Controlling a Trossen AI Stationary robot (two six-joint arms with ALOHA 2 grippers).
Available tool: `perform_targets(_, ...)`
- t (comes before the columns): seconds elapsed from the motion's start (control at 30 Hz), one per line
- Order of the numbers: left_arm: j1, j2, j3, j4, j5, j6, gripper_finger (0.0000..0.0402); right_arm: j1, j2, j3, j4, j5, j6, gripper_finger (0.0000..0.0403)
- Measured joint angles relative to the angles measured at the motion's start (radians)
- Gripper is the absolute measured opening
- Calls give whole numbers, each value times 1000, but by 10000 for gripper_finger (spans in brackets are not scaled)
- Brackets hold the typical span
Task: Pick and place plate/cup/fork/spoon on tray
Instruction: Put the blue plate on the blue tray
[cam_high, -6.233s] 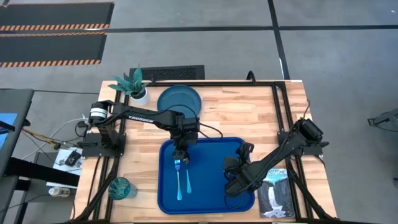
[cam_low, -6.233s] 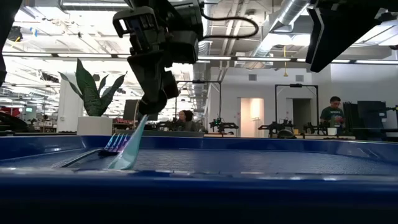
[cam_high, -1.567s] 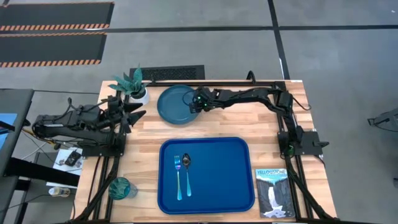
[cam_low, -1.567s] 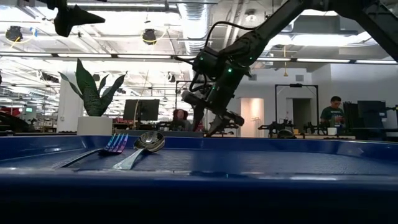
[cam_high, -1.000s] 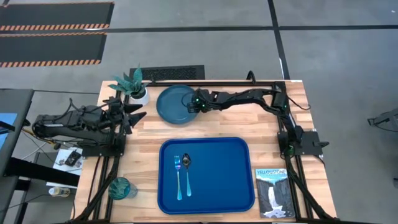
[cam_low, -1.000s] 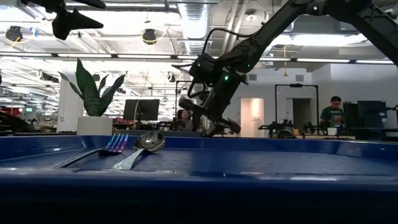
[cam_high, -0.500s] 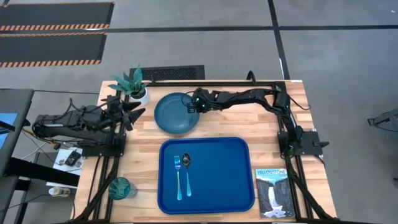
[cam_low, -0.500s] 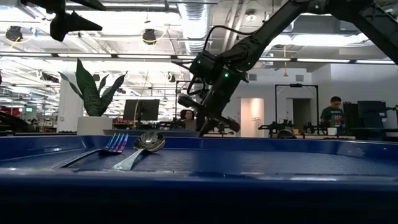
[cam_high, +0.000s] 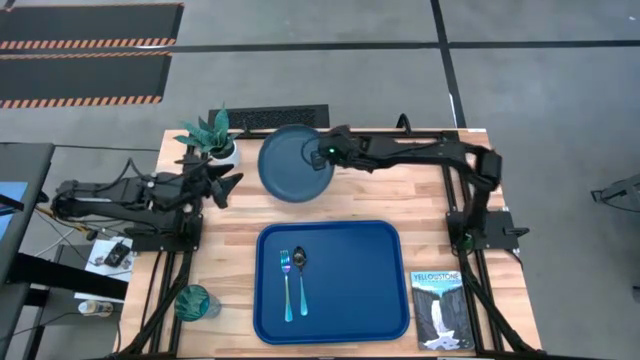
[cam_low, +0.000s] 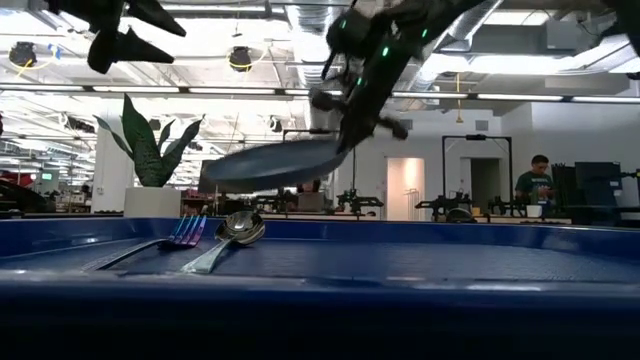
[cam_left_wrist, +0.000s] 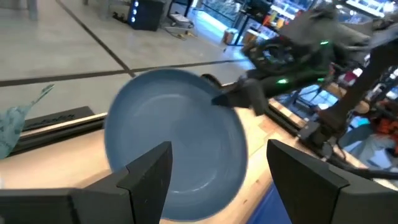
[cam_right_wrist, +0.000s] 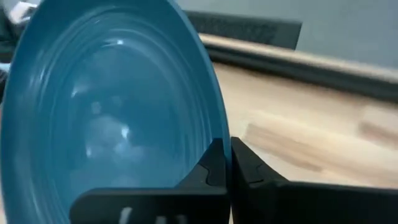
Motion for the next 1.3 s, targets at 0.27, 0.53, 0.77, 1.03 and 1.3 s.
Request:
perform_targets(0.27, 2, 70, 0, 174, 9, 49, 249, 105, -201, 1, -107, 116, -71, 8)
perform_targets(0.53, 77, 205, 0, 301, 155, 89, 249, 236, -305, 1, -224, 247, -80, 9)
perform_targets(0.77, 153, 303, 0, 391, 276, 103, 249, 288, -320, 1, -250, 287, -78, 9)
perform_targets(1.03, 212, 415, 0, 440, 450, 123, 249, 315, -319, 1, -243, 282, -85, 11)
perform_targets(1.3, 242, 511, 0, 548, 546, 119, 195, 345, -319, 1, -244, 281, -101, 12)
